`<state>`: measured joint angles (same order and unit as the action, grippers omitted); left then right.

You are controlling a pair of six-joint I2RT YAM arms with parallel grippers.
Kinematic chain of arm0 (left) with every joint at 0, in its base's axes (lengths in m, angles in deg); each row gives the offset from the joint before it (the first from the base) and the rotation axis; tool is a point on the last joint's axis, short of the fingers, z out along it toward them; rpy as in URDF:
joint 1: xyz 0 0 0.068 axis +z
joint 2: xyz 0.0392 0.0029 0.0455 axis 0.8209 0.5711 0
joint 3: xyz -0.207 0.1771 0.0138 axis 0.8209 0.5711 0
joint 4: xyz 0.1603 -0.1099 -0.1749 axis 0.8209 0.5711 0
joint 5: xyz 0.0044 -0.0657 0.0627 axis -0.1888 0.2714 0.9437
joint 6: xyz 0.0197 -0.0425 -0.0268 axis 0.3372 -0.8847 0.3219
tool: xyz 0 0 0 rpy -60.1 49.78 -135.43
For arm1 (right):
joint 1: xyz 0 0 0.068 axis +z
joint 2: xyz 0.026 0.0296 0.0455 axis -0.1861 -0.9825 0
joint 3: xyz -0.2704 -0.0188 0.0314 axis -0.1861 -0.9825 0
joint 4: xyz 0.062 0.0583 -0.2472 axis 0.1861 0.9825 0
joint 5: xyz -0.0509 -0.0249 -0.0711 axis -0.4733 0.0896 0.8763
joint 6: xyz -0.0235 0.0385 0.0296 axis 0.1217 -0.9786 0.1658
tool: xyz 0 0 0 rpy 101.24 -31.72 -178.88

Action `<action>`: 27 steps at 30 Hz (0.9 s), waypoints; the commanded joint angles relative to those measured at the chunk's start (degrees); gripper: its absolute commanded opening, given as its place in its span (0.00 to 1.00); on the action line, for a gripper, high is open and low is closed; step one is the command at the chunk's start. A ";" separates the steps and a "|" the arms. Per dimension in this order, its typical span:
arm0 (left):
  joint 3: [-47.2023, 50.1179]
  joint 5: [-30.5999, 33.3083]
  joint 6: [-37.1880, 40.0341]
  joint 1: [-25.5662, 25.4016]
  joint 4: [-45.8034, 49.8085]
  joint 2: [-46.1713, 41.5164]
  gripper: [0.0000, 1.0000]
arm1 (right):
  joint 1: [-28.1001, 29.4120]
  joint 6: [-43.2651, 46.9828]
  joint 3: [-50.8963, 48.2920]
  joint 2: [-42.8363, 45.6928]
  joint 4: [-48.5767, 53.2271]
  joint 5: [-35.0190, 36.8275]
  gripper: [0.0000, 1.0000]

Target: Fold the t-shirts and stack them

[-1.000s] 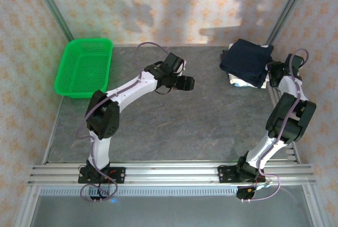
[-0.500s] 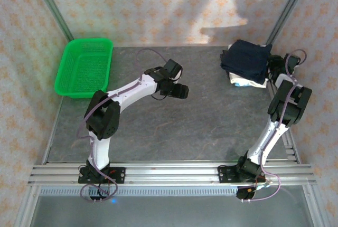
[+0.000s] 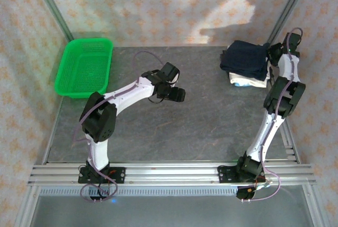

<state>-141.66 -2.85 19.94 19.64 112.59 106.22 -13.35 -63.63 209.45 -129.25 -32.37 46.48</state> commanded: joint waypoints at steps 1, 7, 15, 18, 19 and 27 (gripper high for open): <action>1.55 0.94 0.79 0.59 -1.52 -3.57 0.76 | 0.34 5.49 7.05 -5.08 7.98 -1.18 0.36; 5.18 0.07 0.69 2.09 -3.56 -5.94 0.75 | 1.91 11.06 24.92 -11.64 15.47 -0.68 0.10; 7.39 -0.59 0.59 3.63 -4.51 -7.77 0.75 | 2.80 15.36 20.88 -5.63 6.87 -2.74 0.00; 7.91 -0.24 0.54 3.84 -4.44 -8.24 0.74 | 2.73 16.68 20.47 -5.83 5.64 -3.64 0.00; 8.28 -0.13 0.37 3.93 -4.74 -8.47 0.74 | 2.84 17.28 20.53 -6.38 5.69 -2.41 0.00; 9.67 -0.48 -0.04 4.00 -5.47 -10.02 0.74 | -0.36 18.21 28.57 -14.80 18.49 7.24 0.05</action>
<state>-132.82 -3.11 19.87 23.29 108.29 98.98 -11.47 -46.04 236.36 -141.88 -19.74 50.11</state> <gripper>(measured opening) 0.741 0.048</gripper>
